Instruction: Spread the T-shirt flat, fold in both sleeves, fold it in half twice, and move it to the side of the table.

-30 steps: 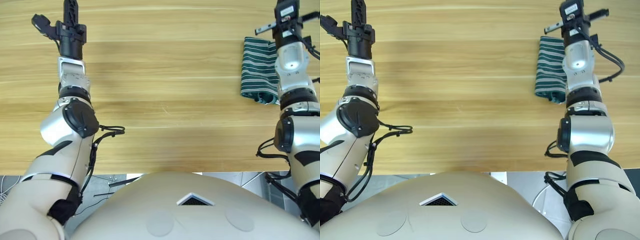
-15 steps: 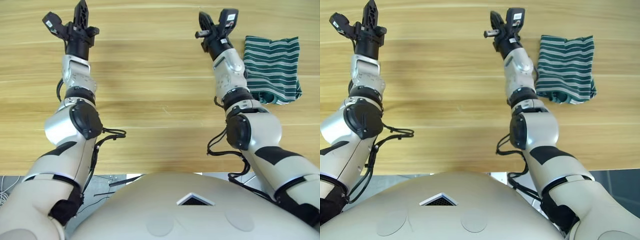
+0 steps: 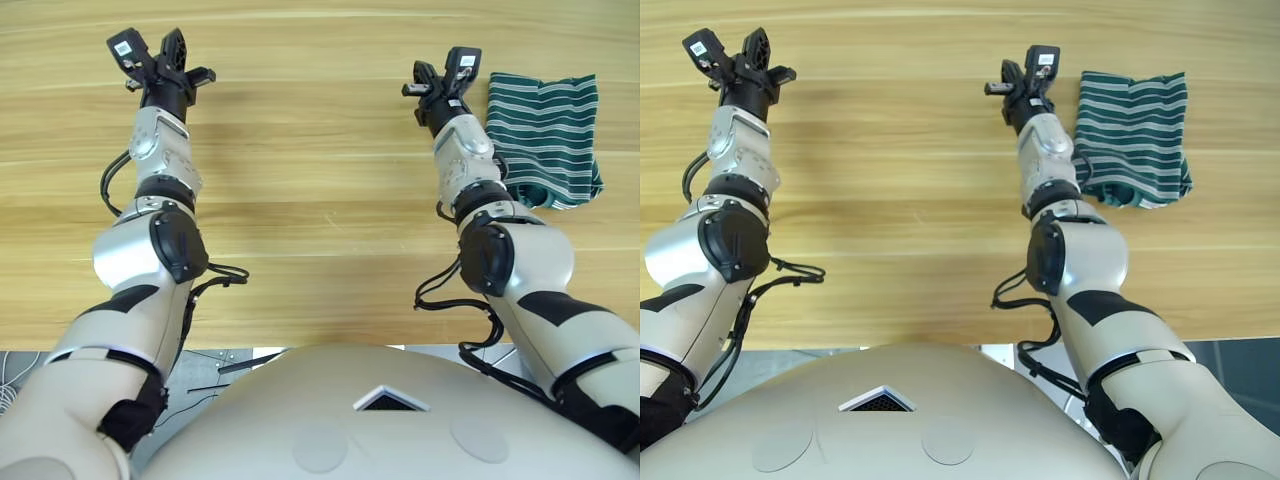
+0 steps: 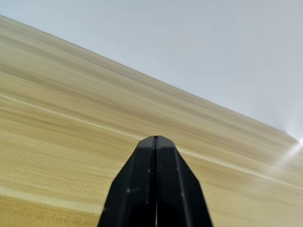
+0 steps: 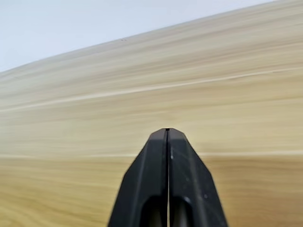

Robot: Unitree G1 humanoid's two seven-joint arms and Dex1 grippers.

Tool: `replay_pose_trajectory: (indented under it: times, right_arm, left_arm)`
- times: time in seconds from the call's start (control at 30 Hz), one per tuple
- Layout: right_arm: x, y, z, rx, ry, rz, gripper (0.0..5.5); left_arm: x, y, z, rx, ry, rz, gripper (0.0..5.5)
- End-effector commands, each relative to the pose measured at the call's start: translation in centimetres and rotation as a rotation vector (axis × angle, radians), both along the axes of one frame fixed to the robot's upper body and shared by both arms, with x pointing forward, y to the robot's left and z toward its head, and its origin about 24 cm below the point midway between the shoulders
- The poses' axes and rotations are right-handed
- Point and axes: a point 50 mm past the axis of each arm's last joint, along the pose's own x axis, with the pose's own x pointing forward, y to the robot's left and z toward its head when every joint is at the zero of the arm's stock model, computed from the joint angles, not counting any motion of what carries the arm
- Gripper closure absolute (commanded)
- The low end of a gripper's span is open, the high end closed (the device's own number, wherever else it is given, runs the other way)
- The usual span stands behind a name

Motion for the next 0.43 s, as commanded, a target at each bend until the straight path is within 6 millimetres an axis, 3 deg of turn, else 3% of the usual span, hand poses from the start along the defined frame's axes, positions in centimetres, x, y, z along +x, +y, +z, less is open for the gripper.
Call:
replay_pose_trajectory:
  times: [0.03,0.43]
  right_arm:
    - [0.2,-0.9,0.3,0.022,-0.002,-0.051,5.47]
    - [0.2,-1.9,0.4,0.013,-0.009,-0.096,5.47]
  left_arm:
    - [-0.3,-0.1,-0.7,0.0,0.042,0.002,5.5]
    - [-0.1,-0.8,-0.7,0.001,0.042,-0.022,5.5]
